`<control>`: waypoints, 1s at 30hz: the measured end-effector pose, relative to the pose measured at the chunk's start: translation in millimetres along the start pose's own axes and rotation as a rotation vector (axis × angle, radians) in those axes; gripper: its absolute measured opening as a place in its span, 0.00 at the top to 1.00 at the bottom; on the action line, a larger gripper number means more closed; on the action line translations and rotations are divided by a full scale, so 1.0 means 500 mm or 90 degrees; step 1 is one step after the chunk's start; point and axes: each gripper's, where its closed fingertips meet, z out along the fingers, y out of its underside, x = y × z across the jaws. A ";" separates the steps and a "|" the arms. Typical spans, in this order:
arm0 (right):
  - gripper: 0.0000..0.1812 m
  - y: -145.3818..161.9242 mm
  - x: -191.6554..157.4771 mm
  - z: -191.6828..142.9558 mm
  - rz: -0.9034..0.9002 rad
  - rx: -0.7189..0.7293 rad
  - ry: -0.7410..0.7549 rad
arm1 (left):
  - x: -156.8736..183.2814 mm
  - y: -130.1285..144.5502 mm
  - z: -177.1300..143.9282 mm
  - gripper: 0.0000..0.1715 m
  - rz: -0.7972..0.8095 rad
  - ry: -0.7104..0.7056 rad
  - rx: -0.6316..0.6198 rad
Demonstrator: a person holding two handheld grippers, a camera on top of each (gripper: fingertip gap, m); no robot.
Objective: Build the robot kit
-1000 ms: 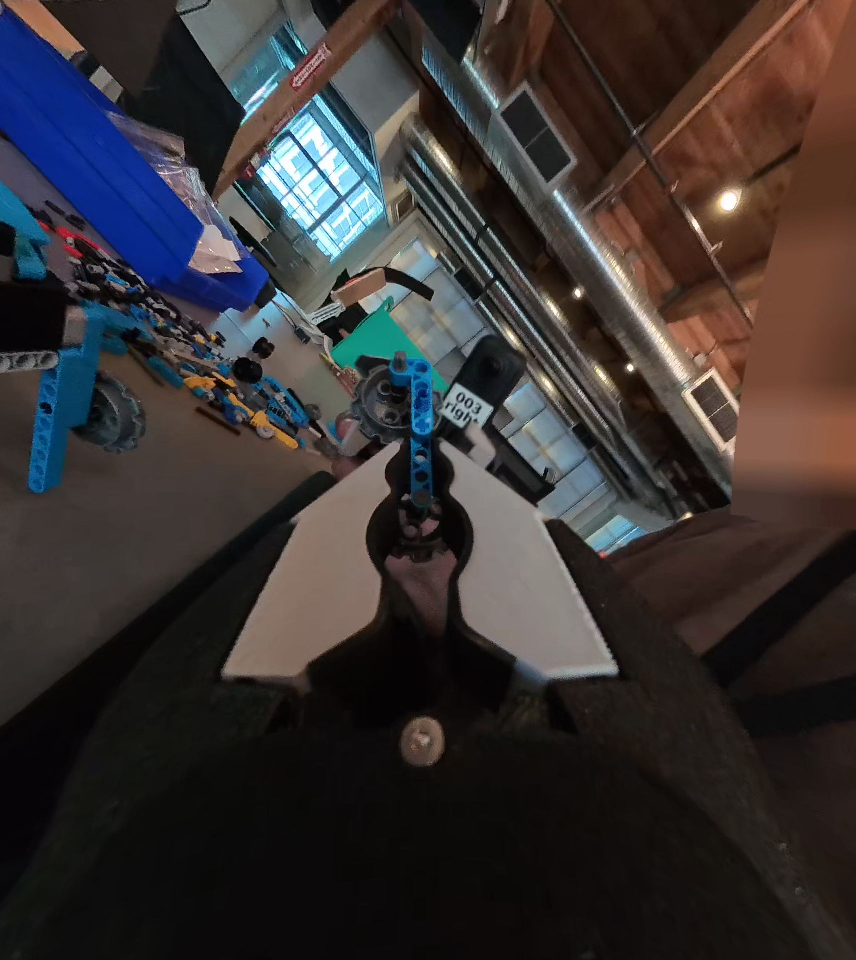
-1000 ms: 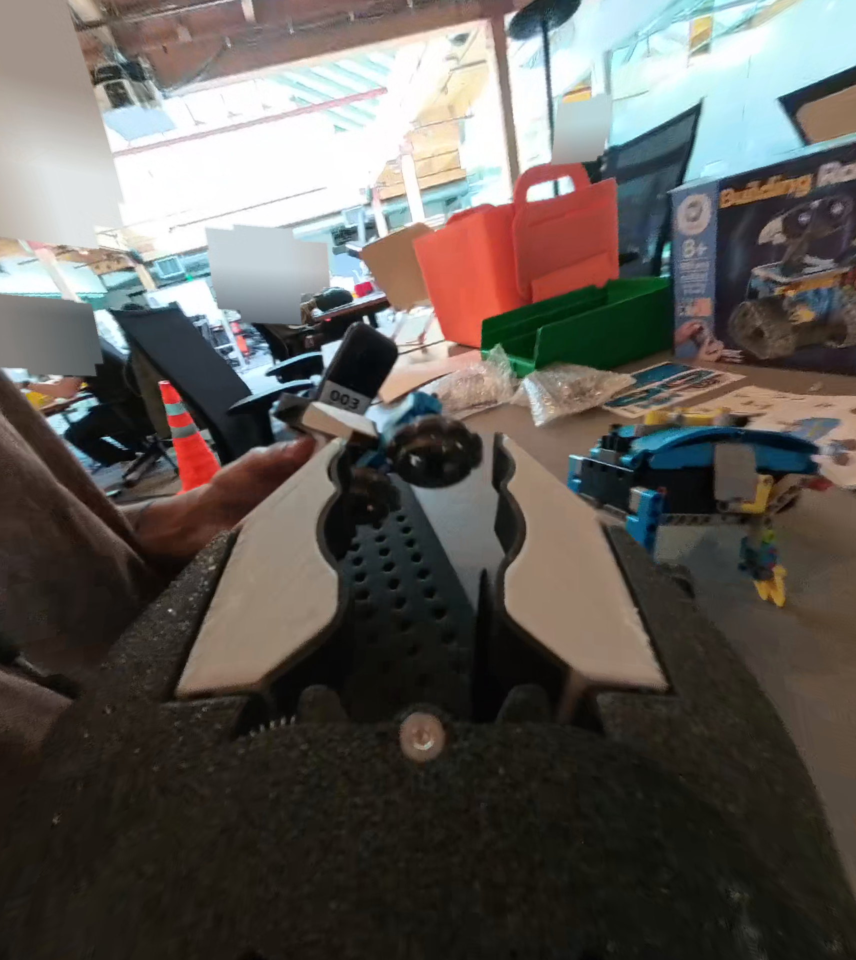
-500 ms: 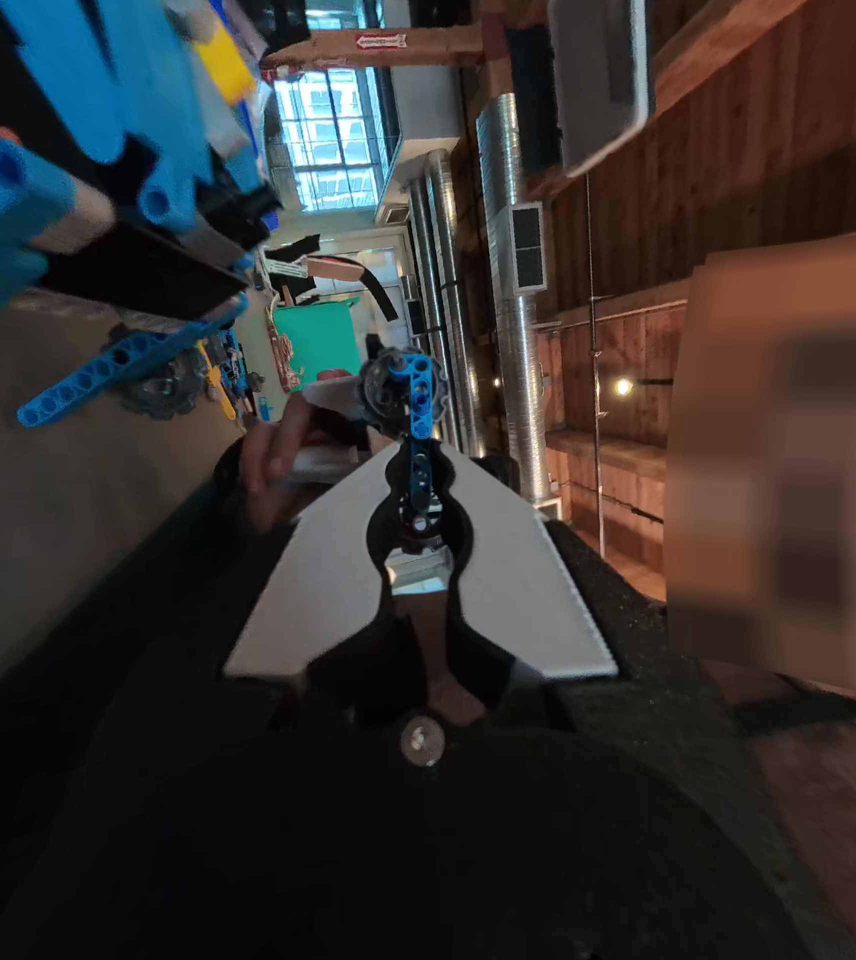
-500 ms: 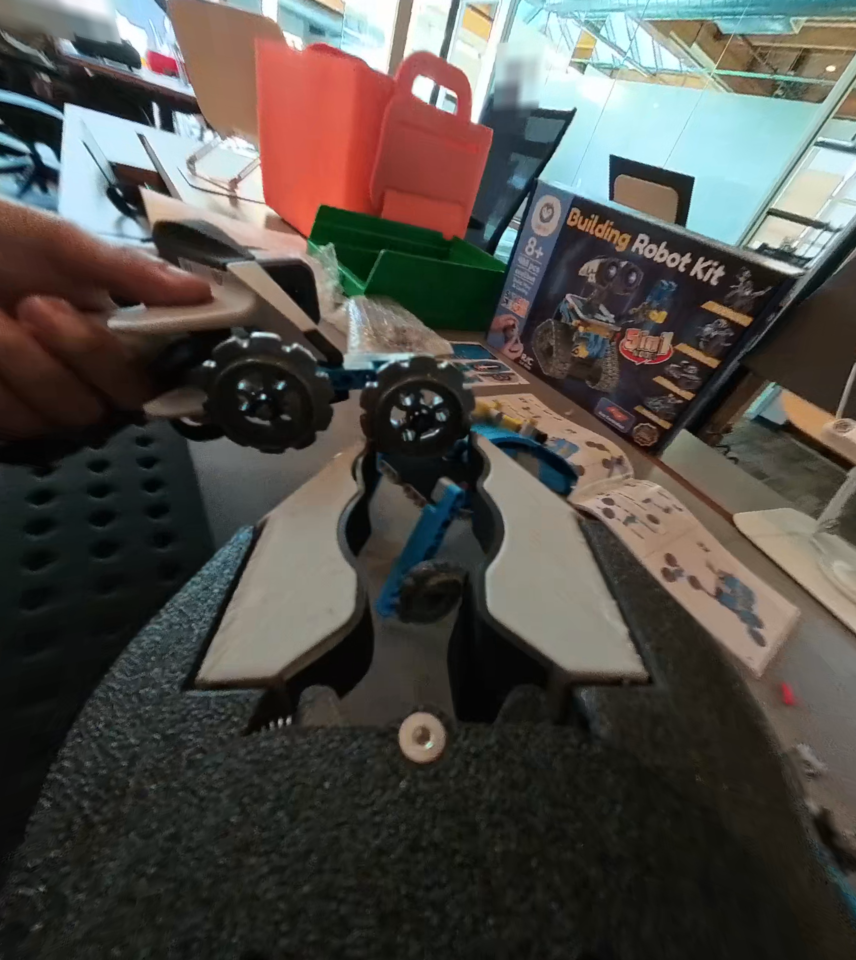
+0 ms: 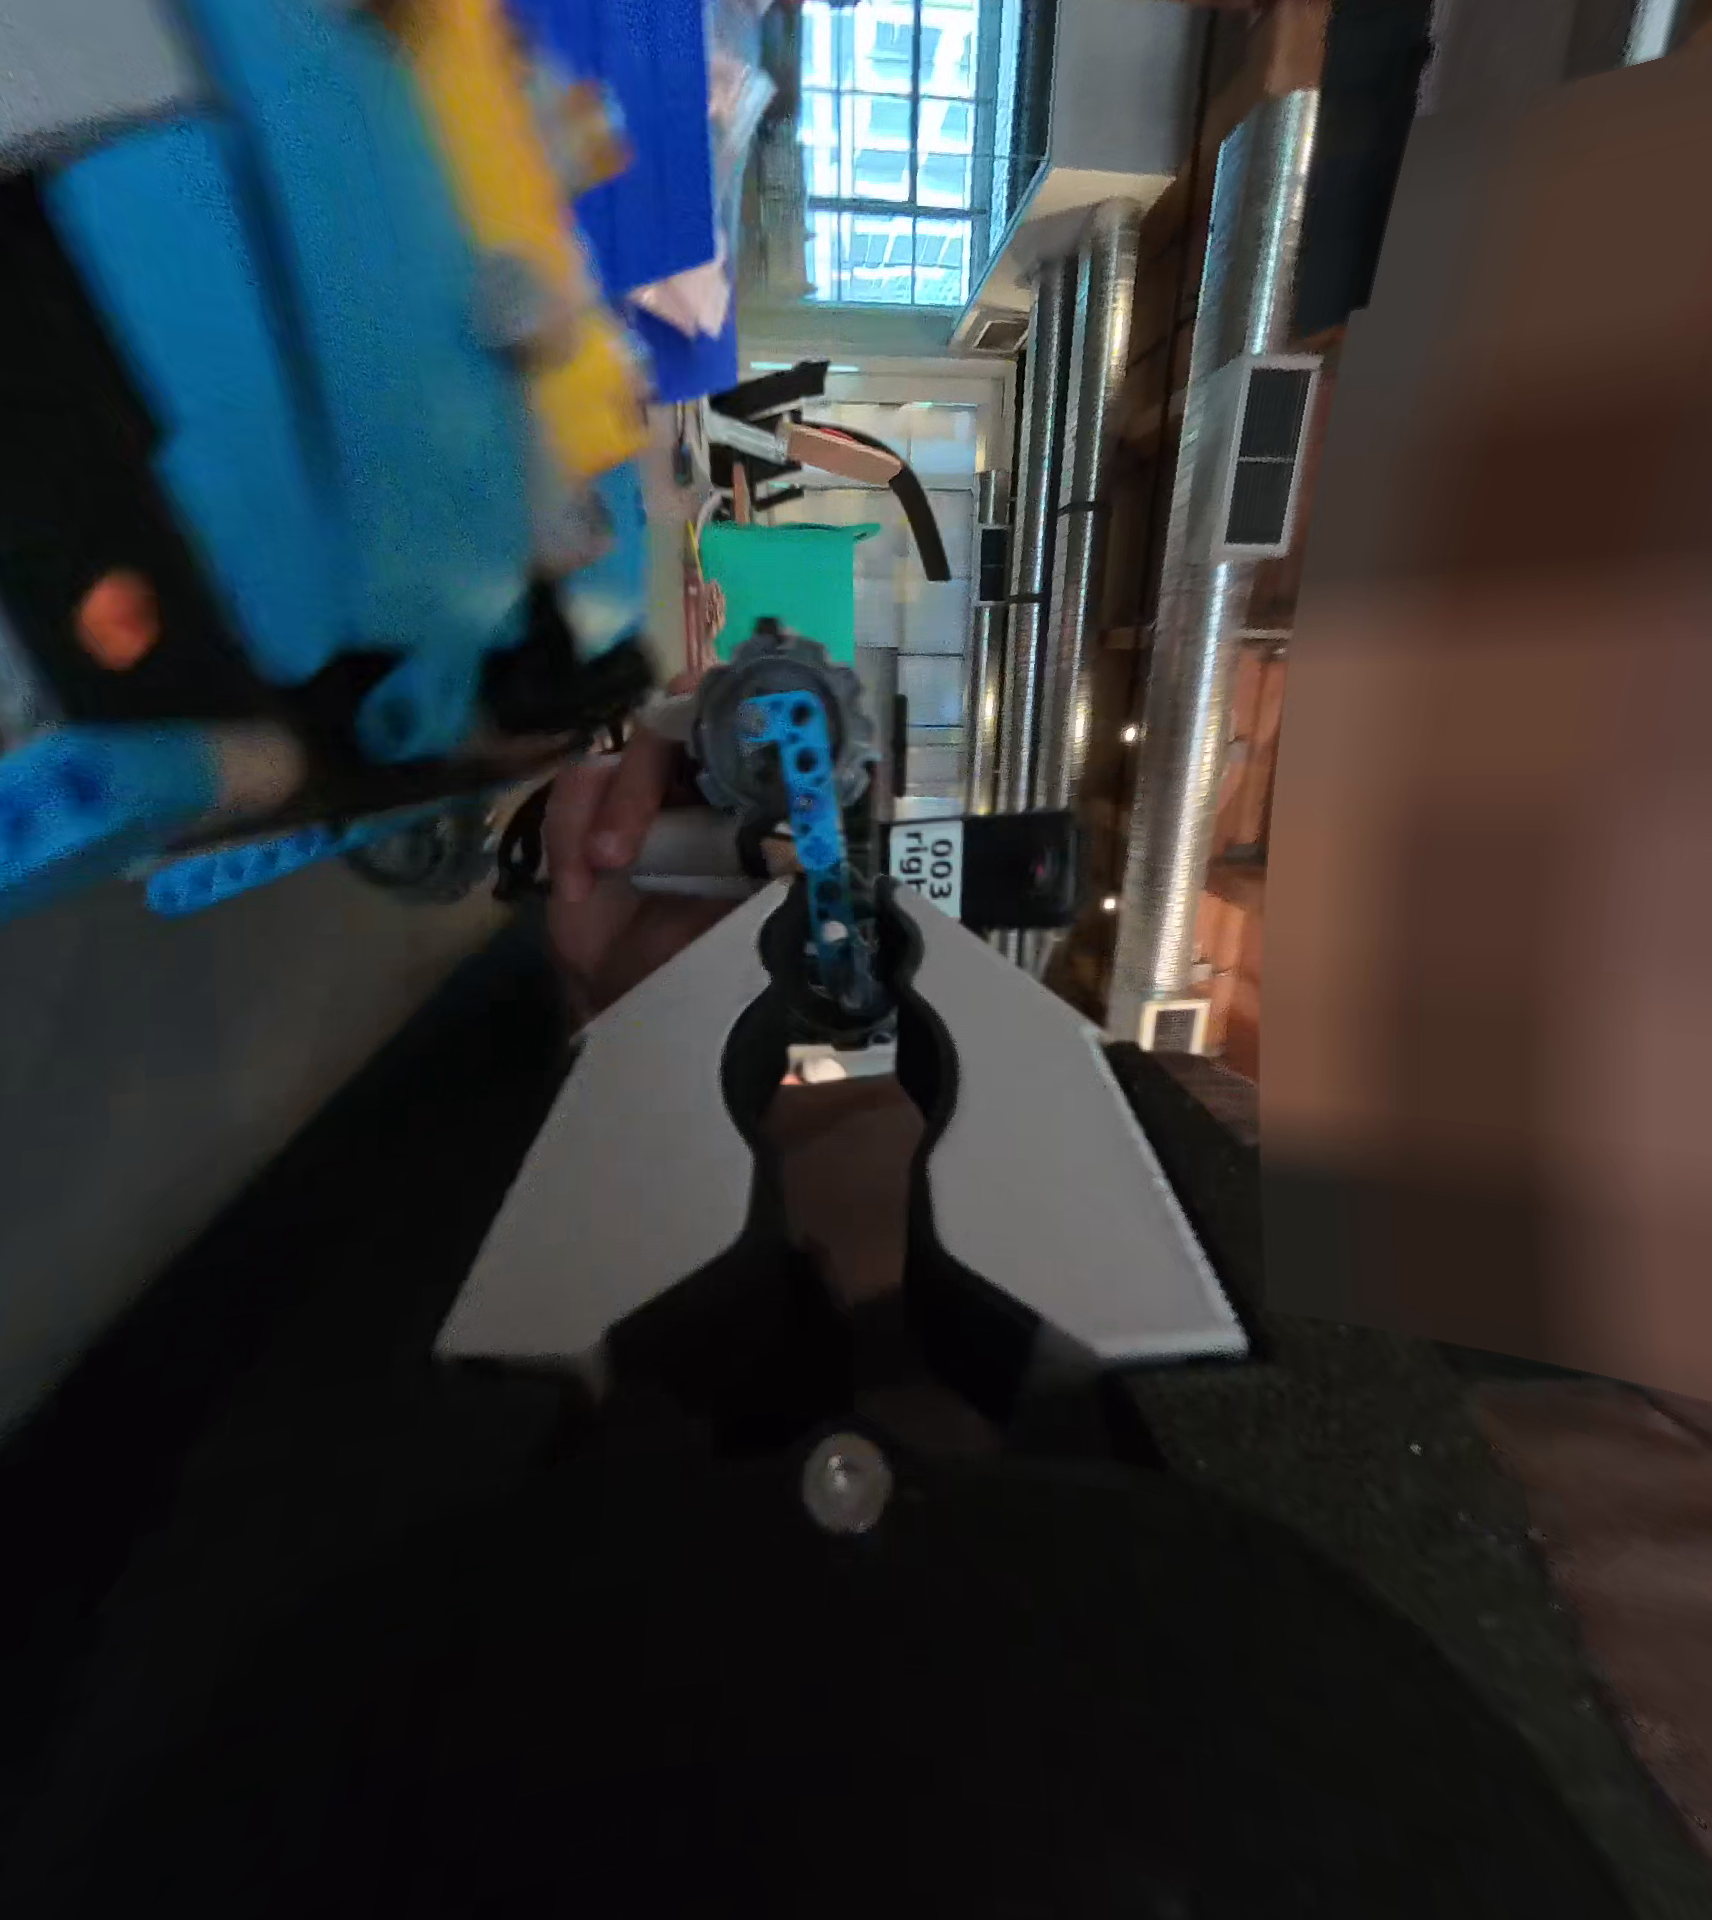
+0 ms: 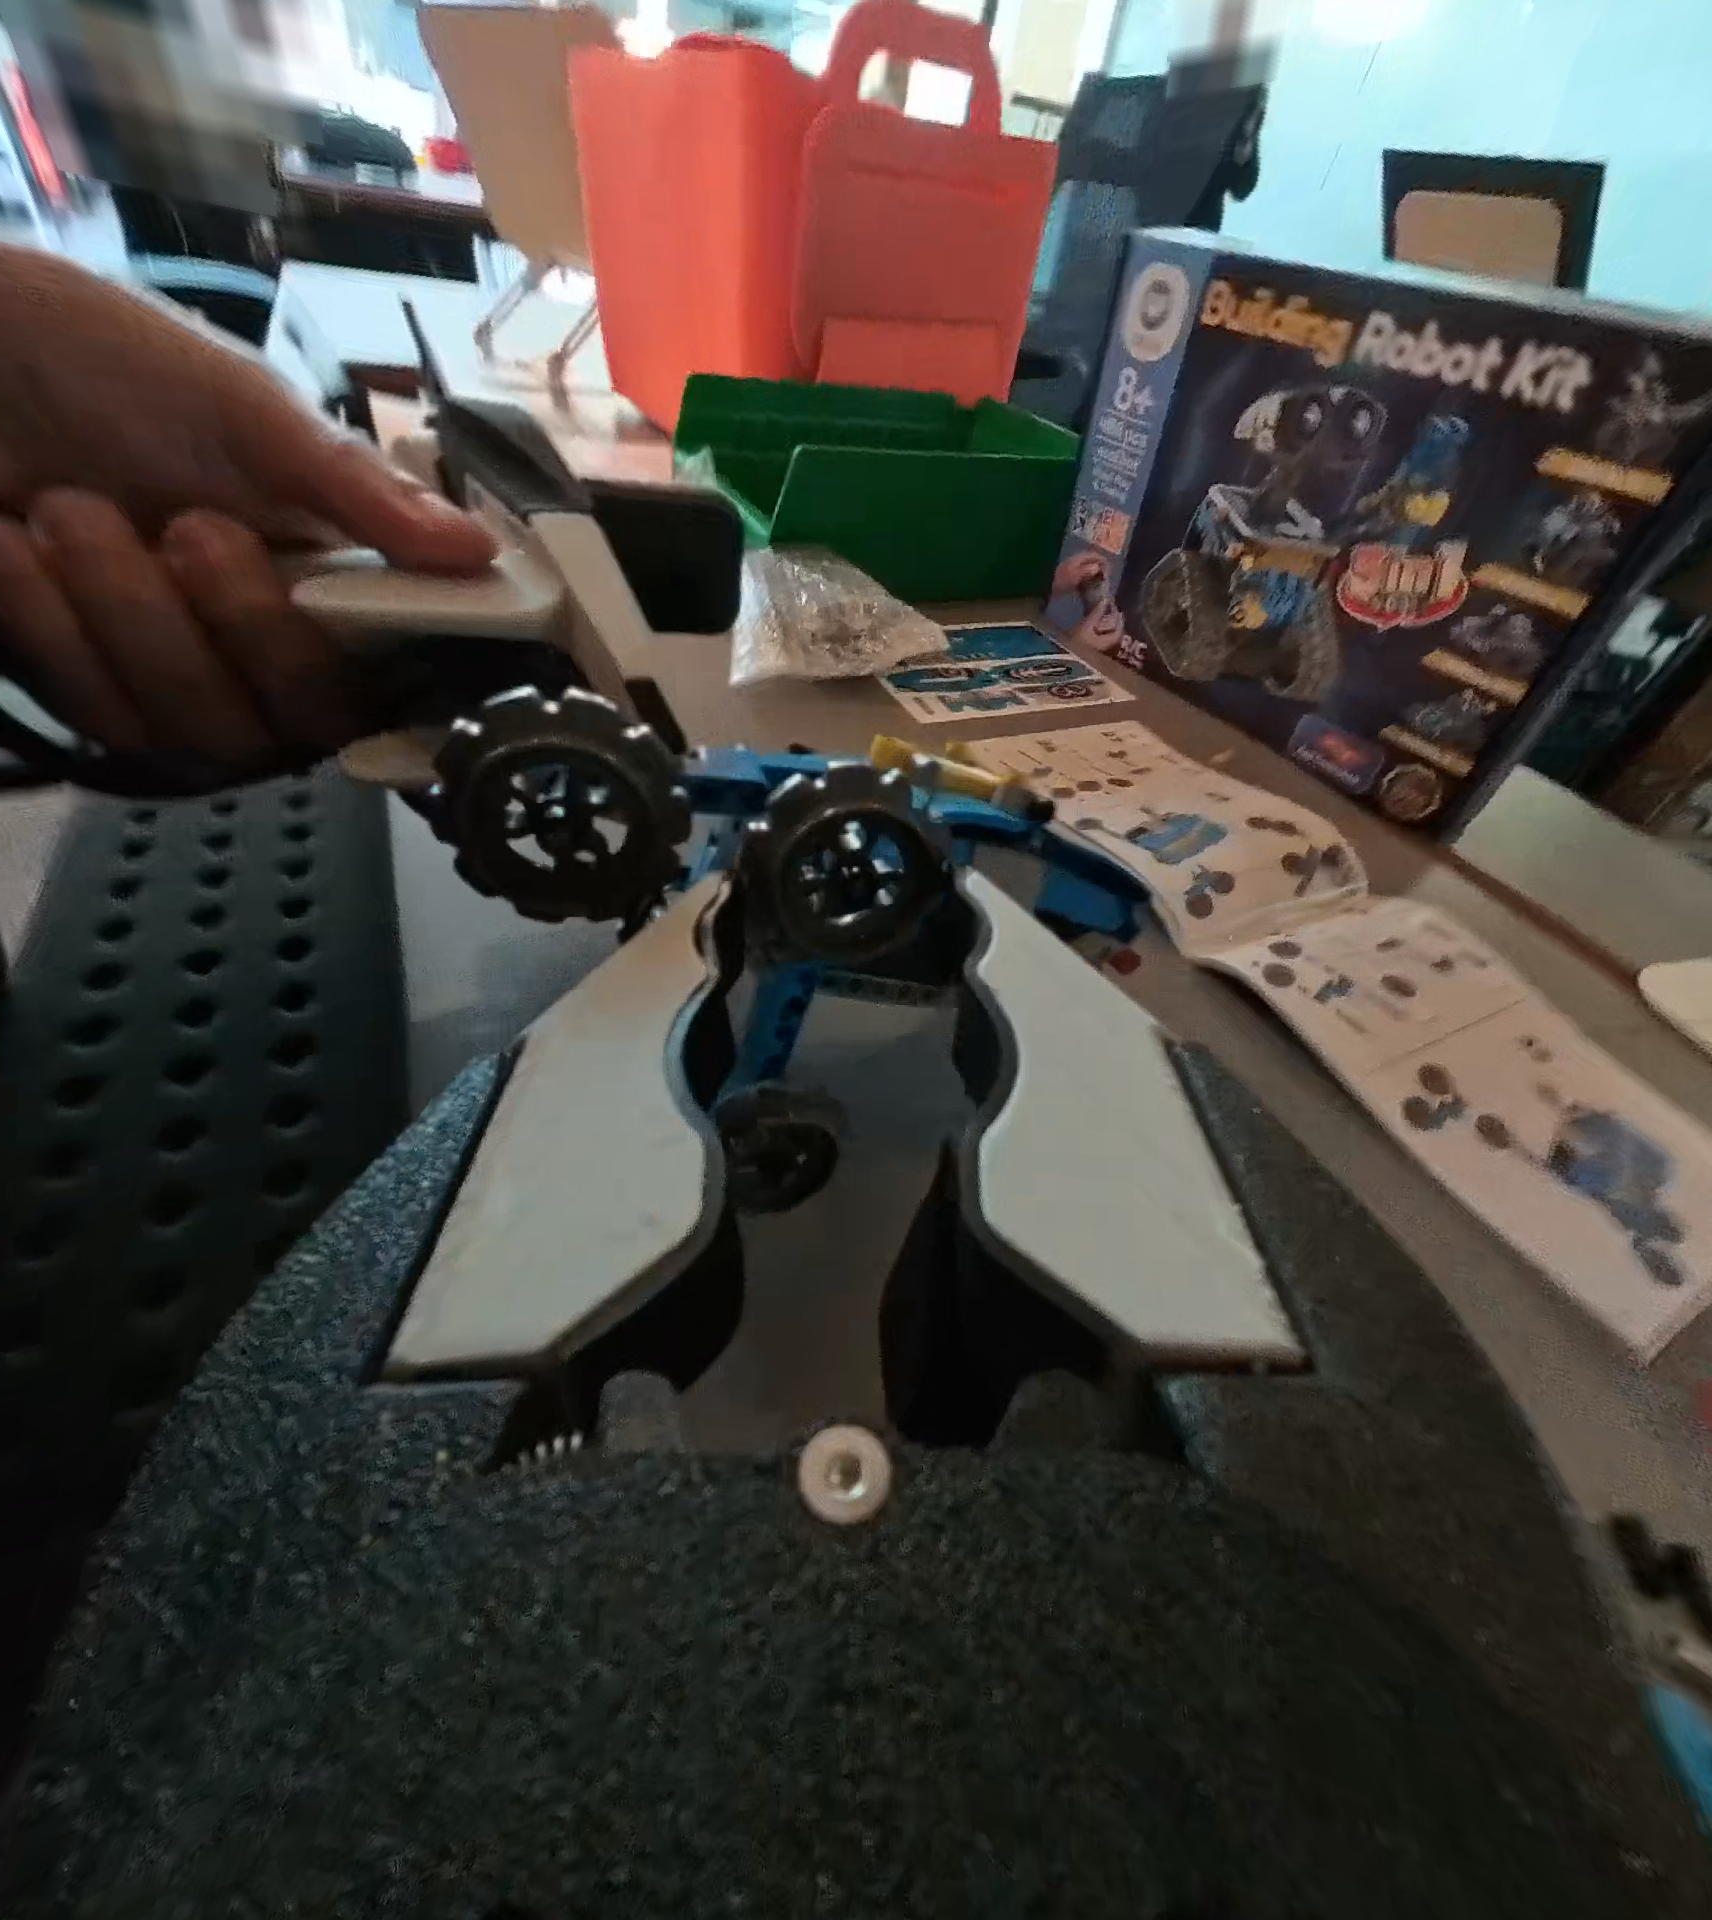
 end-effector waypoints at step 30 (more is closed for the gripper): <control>0.81 -0.100 0.000 -0.041 0.555 0.147 -0.230 | 0.014 0.042 0.030 0.74 0.652 -0.025 -0.070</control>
